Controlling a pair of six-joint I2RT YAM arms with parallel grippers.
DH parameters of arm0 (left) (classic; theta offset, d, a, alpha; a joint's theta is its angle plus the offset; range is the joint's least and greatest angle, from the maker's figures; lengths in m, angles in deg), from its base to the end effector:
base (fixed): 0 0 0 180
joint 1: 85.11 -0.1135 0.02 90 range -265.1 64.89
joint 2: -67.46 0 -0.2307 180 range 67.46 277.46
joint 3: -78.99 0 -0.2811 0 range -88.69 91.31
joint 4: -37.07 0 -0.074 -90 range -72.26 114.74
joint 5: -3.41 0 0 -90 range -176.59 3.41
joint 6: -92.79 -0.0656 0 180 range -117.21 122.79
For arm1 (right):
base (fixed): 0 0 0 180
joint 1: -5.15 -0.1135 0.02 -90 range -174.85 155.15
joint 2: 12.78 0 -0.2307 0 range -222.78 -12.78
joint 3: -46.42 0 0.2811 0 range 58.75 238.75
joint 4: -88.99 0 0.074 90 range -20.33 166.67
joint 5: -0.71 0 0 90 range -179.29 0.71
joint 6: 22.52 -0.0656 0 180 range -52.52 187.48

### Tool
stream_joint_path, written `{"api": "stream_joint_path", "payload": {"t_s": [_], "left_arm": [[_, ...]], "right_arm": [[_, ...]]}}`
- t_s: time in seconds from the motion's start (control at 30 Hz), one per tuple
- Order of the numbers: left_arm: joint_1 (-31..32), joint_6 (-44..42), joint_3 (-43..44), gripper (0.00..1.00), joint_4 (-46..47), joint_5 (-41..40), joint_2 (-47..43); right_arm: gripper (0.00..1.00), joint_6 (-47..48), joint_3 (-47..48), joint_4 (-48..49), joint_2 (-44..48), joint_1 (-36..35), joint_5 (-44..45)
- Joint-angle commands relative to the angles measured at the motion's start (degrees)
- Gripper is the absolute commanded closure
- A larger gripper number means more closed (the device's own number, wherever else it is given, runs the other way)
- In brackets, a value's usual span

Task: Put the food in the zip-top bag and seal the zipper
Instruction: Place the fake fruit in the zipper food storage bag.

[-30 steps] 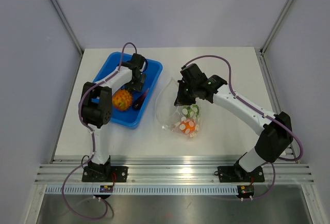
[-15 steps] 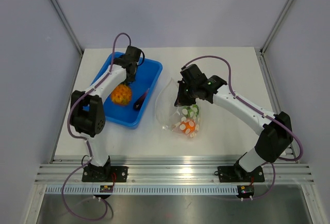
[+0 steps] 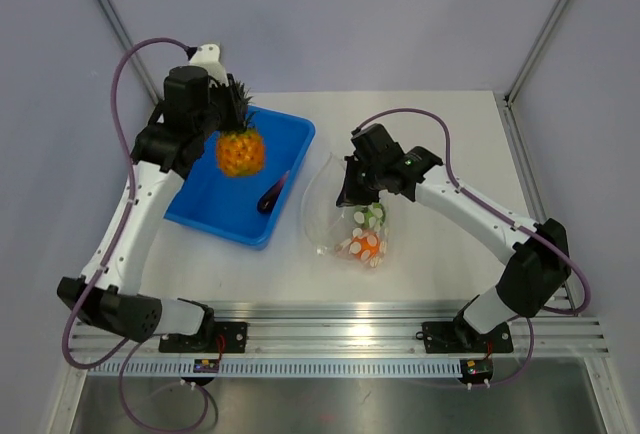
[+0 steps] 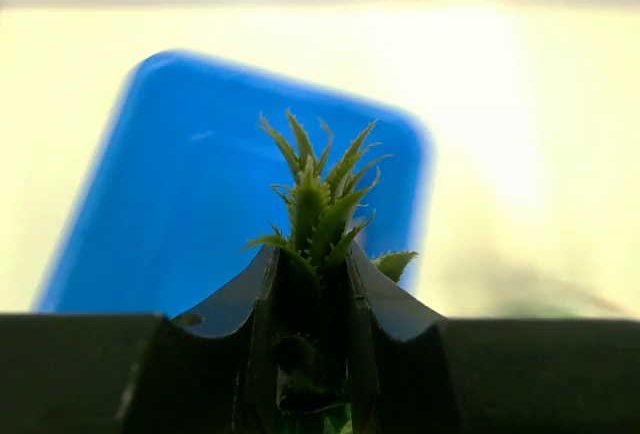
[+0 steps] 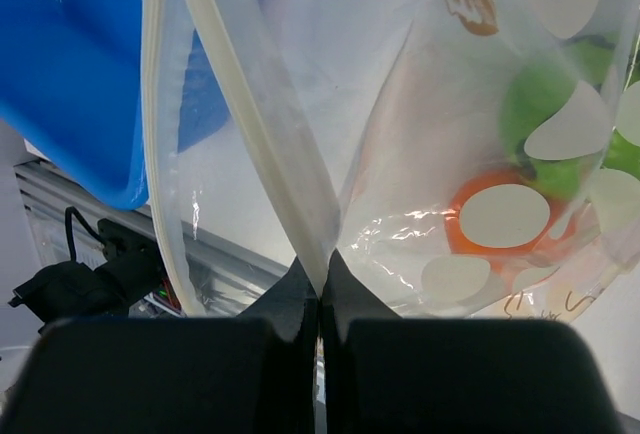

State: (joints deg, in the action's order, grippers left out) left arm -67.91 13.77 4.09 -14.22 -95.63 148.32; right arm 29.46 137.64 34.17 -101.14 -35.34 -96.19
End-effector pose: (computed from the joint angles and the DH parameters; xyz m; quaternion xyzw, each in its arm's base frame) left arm 0.3501 -0.0976 0.3936 0.0050 0.8512 -0.0615 0.5212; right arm 0.2838 0.2527 0.2486 -0.0399 0.9430 0.2499 0.2159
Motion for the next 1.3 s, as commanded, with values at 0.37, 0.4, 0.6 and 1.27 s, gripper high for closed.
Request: {"api": "stream_joint_path", "payload": {"t_s": [0.37,0.4,0.6,1.27], "left_arm": [[4.77,27.94,-21.22,1.00,33.24,34.96,-12.66],[5.22,28.82,-22.19,1.00,35.68,34.53,-12.48],[6.89,32.52,-27.81,1.00,41.33,31.11,-12.83],[17.60,19.25,-30.55,1.00,34.12,4.92,-10.72]], "right_arm": [[1.00,-4.68,3.56,9.61,-0.15,0.59,-10.67],[1.00,-5.30,3.20,10.50,0.11,0.59,-12.07],[1.00,-7.59,2.84,12.79,1.69,0.85,-13.32],[1.00,-12.07,-1.55,18.68,5.65,2.61,-19.64]]}}
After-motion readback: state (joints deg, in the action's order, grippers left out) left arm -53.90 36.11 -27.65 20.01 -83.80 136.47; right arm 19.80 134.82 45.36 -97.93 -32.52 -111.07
